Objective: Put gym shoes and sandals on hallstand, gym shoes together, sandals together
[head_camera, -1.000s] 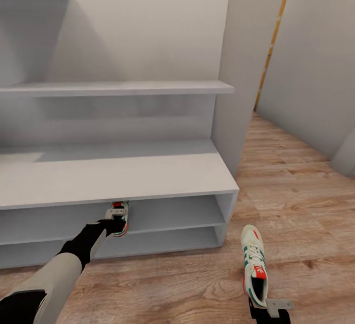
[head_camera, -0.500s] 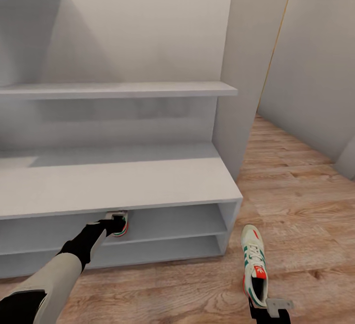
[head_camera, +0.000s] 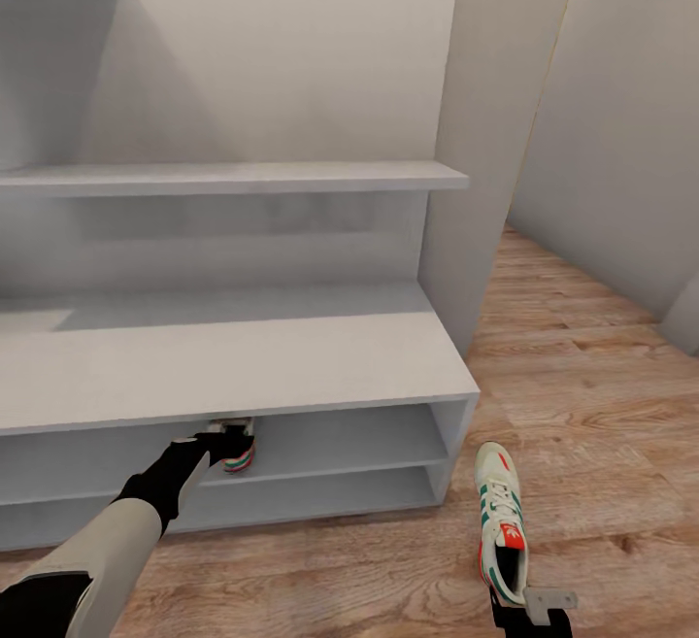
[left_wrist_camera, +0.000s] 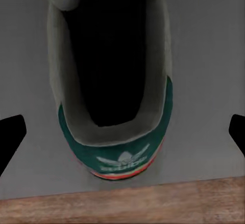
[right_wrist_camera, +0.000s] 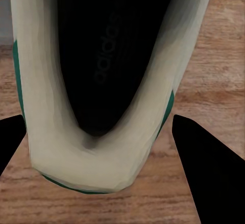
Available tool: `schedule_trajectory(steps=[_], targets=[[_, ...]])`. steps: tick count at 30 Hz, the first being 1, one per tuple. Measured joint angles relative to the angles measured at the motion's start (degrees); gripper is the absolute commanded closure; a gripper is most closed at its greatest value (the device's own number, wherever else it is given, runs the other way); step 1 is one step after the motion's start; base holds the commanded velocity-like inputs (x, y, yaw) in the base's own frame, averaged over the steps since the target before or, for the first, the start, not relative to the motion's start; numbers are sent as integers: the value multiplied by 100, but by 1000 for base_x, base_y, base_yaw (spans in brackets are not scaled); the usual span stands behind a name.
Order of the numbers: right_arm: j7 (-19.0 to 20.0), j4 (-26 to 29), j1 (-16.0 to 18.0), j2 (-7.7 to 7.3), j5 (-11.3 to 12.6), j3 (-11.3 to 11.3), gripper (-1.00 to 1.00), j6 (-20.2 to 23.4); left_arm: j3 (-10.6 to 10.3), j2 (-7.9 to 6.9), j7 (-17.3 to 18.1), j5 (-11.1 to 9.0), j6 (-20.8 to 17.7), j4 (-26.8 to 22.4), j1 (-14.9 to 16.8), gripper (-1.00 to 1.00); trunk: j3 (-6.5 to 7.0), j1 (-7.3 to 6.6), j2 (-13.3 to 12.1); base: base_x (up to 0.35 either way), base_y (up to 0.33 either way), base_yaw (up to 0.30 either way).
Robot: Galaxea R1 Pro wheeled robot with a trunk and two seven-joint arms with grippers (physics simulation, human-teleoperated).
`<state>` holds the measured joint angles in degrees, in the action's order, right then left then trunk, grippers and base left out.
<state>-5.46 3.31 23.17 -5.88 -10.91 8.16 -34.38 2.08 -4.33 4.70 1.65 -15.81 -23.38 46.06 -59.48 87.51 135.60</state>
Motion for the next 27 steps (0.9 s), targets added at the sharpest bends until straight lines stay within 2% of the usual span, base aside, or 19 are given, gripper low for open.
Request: schedule_trajectory(steps=[6, 16, 21, 23, 26, 27], targets=[[0, 0, 0, -2, 0, 0, 100, 0, 21, -8, -1, 3, 7, 1, -1, -100, 0, 1, 0, -62, 0, 0], [1, 0, 0, 0, 0, 0, 100, 1, 33, -45, -2, 4, 12, 1, -1, -100, 0, 3, 0, -322, 27, 0], [2, 0, 0, 1, 0, -2, 100, 2, 39, -143, 4, -28, 58, 5, -24, -100, 0, 3, 0, -294, 182, 0], [2, 0, -1, -1, 1, 1, 100, 2, 43, -193, 28, -43, 72, 8, -100, -100, -1, 3, 0, -283, 209, 0], [2, 0, -1, 0, 1, 2, 100, 2, 81, -289, 79, -171, 172, 10, -424, -100, -1, 3, 0, -219, 241, 0], [3, 0, -1, 1, 2, 5, 100, 2, 105, -332, 92, -271, 316, 14, -613, -100, -1, 2, 0, -50, 293, 0]])
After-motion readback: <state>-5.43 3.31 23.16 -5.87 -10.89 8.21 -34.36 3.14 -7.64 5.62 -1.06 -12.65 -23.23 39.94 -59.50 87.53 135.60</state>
